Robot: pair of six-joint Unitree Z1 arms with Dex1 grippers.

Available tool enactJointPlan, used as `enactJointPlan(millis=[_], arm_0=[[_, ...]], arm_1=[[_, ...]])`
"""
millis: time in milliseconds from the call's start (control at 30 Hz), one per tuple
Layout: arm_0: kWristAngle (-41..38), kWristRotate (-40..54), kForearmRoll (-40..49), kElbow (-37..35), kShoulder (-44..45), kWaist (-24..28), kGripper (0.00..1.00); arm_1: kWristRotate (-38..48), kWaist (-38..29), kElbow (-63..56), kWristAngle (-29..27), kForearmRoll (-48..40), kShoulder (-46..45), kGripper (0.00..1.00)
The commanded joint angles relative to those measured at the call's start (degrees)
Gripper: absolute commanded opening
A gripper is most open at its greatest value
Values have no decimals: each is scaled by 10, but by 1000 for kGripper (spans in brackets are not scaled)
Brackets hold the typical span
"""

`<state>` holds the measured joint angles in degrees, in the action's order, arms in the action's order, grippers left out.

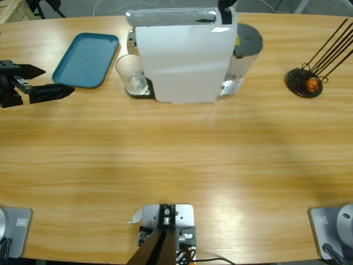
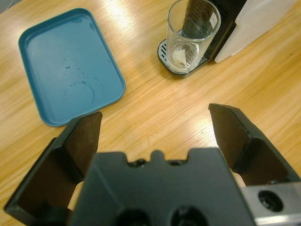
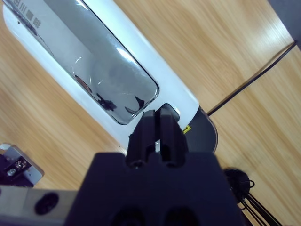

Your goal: Pour coffee

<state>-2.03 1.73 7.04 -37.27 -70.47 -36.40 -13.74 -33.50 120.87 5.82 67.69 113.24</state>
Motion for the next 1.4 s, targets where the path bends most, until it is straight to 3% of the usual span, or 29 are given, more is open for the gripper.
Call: enactJointPlan(millis=[33,667,933,1400], arm_0=[[8,5,9,9,-17,-4,1000],[8,4,18,8,-10,-5,1000],[8,4,17,7,-13,-7,1000],[8,4,19,7,-12,-9,1000]], arm_1=[[-4,-5,-29,-14,7,7,0],[-6,-3,-101,-14,-30,-12,0],[-12,-3,-1,-33,19,1,0],[-13,-9,1,-28,21,24,0]])
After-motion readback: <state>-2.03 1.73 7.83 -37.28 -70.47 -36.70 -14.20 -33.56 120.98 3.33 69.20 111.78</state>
